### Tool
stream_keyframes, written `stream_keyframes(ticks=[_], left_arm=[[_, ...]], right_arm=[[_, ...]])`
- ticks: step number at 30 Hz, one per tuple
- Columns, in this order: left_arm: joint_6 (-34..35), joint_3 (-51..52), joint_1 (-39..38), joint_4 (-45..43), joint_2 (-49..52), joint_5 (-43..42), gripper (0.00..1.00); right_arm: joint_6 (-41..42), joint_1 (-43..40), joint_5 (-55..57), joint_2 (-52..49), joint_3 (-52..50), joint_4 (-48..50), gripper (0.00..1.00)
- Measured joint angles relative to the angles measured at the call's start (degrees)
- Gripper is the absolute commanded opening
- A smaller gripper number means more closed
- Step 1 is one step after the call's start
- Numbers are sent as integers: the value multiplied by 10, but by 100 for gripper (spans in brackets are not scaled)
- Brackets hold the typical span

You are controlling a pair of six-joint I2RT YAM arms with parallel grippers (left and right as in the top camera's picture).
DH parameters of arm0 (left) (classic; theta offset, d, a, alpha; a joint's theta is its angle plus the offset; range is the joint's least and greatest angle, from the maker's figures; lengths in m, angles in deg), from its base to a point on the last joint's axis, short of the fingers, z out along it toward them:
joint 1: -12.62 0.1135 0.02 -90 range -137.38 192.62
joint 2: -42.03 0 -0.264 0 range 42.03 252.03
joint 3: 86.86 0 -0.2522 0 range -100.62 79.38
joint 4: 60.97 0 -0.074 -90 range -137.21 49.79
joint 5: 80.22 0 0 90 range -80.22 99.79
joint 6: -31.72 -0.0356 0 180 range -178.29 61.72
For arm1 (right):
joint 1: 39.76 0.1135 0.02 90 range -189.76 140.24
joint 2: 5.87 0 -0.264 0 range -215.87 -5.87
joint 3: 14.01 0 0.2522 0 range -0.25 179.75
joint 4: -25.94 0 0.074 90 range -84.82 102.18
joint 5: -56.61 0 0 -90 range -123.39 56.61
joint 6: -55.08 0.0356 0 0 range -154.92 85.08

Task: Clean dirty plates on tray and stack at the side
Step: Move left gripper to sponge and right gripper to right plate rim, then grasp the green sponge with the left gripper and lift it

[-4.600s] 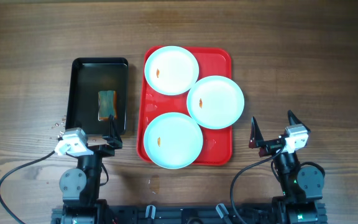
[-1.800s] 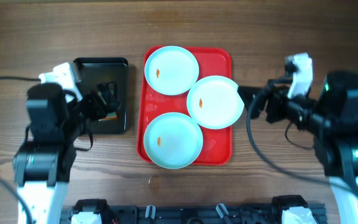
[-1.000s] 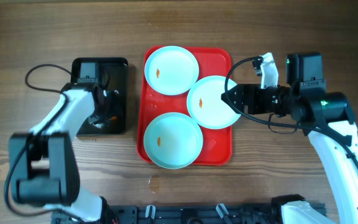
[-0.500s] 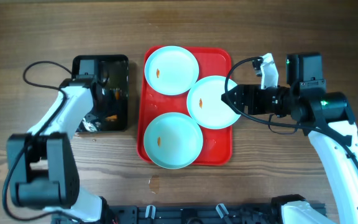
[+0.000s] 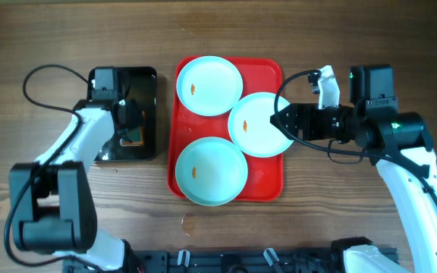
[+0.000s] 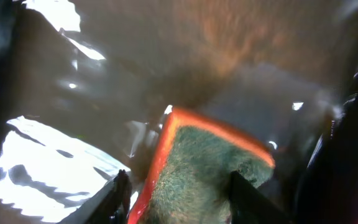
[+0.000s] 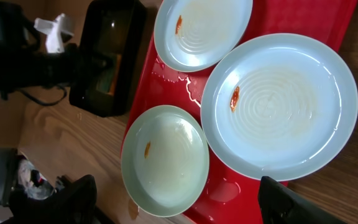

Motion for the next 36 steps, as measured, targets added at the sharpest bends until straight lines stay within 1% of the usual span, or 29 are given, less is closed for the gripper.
stream_keyframes(ticks=[2,8,9,10,11,13,14,15,20,22,24,25,29,30,31,32,36], left_arm=[[-15,5,0,-2,13,-18,4],[-71,4,0,19,15,-57,4],[-78,3,0,30,12,-58,16],[-85,3,0,42,6,-59,36],[-91,3,0,50,1,-59,50],[-101,3,0,58,-16,-60,57],[-102,3,0,59,-28,-61,63],[-104,3,0,59,-42,-61,65],[-96,-5,0,68,-74,-61,65],[-88,-4,0,70,-73,-61,62],[-82,2,0,60,-70,-61,55],[-80,5,0,53,-68,-61,44],[-72,23,0,37,-38,-61,19],[-74,27,0,37,-27,-61,15],[-71,29,0,36,-20,-61,8],[-73,29,0,33,-14,-61,4],[-74,29,0,28,-7,-61,4]], right_arm=[[0,0,0,0,0,0,84],[0,0,0,0,0,0,84],[0,0,0,0,0,0,84],[0,0,0,0,0,0,84],[0,0,0,0,0,0,84],[0,0,0,0,0,0,84],[0,0,0,0,0,0,84],[0,0,0,0,0,0,84],[0,0,0,0,0,0,84],[0,0,0,0,0,0,84],[0,0,0,0,0,0,84],[0,0,0,0,0,0,84],[0,0,0,0,0,0,84],[0,0,0,0,0,0,84],[0,0,0,0,0,0,84],[0,0,0,0,0,0,84],[0,0,0,0,0,0,84]])
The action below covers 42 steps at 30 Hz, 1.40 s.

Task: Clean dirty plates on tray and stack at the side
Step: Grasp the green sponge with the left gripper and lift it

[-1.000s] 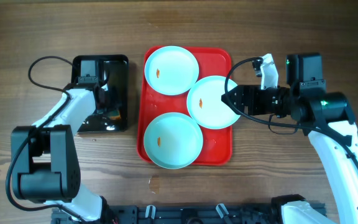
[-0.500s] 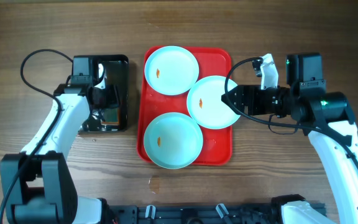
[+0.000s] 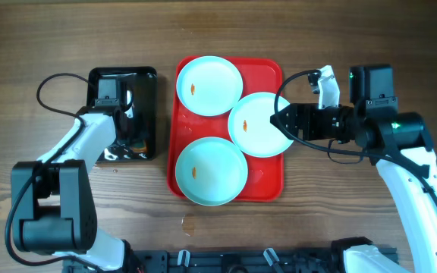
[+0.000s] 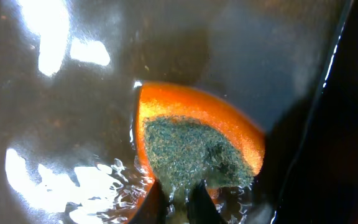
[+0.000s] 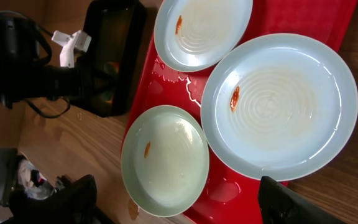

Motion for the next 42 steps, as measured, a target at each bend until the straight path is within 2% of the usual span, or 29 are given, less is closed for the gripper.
stream_keyframes(ticks=[13,23,27,33,38,42], left_arm=[[0,-33,0,38,-49,-2,4],[0,30,0,-65,-11,-4,4],[0,31,0,-70,-10,-8,4],[0,1,0,7,-14,-11,4],[0,-58,-4,86,-28,-12,4],[7,-121,-19,116,-45,-13,4]], right_arm=[[0,0,0,0,0,0,84],[0,0,2,0,0,0,84],[0,0,4,0,0,1,84],[0,1,71,-1,0,0,84],[21,0,148,-24,0,-11,75],[35,1,183,-86,0,-10,66]])
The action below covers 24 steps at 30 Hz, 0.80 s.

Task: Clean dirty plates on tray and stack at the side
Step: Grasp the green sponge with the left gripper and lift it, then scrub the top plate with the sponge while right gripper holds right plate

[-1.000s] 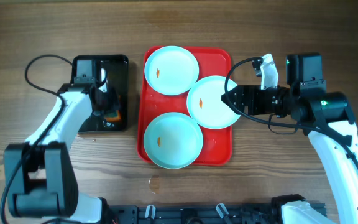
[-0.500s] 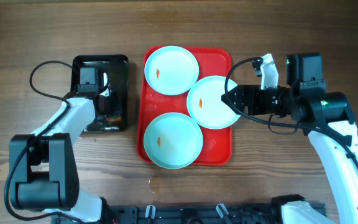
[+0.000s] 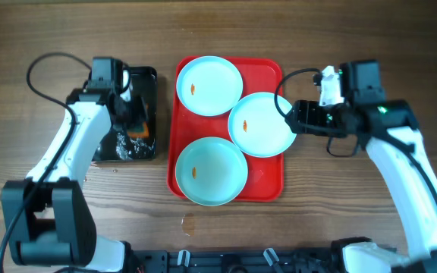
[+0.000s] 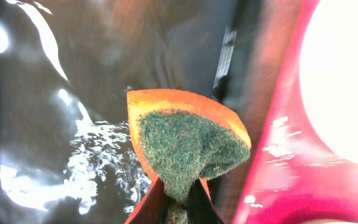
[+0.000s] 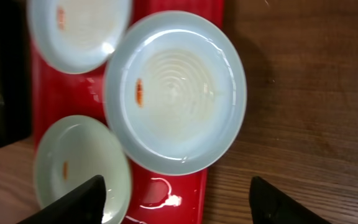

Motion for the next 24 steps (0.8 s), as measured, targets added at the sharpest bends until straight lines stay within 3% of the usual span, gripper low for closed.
stream_keyframes(ticks=[9,12,16,24], left_arm=[[71,-56,-102,-85,-16,-78,4],[99,-56,-141,-118,-14,-90,4],[138,-56,-194,-161,5,-100,4],[217,-56,-277,-227,84,-106,4]], right_arm=[[16,-1,45,-161,0,60,58],[22,-4,54,-197,0,91,50],[28,-10,61,-230,0,113,29],[30,-12,63,-247,0,118,17]])
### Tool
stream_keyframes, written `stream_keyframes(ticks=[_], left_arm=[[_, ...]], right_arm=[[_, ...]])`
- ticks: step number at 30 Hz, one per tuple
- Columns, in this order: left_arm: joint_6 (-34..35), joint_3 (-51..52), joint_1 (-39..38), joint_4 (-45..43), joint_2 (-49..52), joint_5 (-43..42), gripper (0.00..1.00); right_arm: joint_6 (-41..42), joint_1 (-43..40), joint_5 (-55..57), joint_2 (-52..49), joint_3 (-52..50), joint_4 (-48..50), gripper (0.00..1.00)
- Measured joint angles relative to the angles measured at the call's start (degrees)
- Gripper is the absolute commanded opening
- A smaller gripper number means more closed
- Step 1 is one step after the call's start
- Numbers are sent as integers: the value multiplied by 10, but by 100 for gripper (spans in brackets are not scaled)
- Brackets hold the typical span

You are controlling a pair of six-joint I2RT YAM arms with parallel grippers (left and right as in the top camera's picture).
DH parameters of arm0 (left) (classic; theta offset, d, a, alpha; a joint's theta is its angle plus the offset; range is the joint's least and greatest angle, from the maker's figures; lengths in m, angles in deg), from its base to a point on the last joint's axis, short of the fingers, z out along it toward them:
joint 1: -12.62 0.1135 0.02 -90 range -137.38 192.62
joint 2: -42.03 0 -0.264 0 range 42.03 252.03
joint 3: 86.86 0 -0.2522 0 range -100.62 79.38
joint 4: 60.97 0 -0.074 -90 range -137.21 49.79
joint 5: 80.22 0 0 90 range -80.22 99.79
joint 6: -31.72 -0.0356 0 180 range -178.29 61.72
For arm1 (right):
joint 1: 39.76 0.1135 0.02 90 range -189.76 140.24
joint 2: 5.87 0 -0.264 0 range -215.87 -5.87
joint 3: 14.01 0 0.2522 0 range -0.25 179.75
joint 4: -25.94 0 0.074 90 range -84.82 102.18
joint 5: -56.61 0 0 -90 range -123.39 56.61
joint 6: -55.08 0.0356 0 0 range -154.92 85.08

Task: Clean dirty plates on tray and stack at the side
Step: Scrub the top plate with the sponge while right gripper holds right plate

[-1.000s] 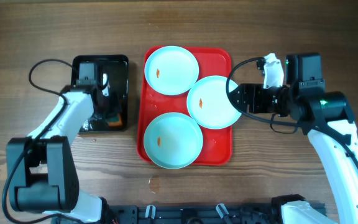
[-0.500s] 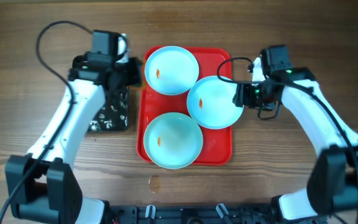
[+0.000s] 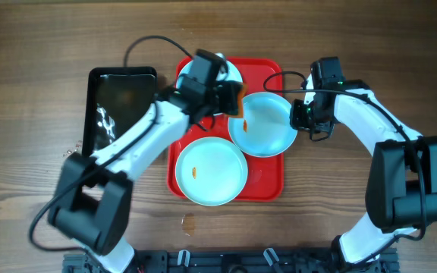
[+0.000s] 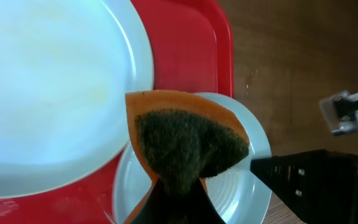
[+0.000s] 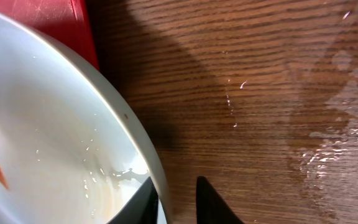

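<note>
My left gripper point(image 3: 232, 98) is shut on an orange sponge point(image 4: 188, 140) with a dark green scouring face, held over the left edge of the right plate point(image 3: 262, 125). That pale blue plate point(image 5: 55, 143) carries a red smear. My right gripper point(image 5: 176, 202) is shut on its right rim, one finger inside and one outside over the wood. A second stained plate point(image 3: 211, 171) lies at the front of the red tray point(image 3: 268, 178). The third plate point(image 4: 55, 93), at the tray's back, is partly hidden under my left arm in the overhead view.
A black basin of water point(image 3: 120, 114) stands left of the tray. Wet patches point(image 5: 340, 137) mark the wooden table point(image 3: 355, 45) to the right of the tray. My right arm's cable loops above the right plate.
My left gripper has moved with the sponge from the basin to the right plate's left edge. My right gripper, open above the plate before, is now down and shut on its right rim.
My left gripper stood open around the sponge in the basin, then shut on it in the water, then held it above the basin. My right gripper stayed open beside the right plate. Now the sponge is over that plate and my right gripper holds its rim.
</note>
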Motion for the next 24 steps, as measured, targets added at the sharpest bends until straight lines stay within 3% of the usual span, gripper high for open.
stream_keyframes(ticks=[10,17,24], left_arm=[[70,0,-57,-95,88,-32,4],[96,0,-64,-94,123,-48,4],[102,-4,-64,-30,124,-46,4]], right_arm=[[0,0,0,0,0,-1,13],[0,0,0,0,0,-1,13],[0,0,-5,0,0,-1,13]])
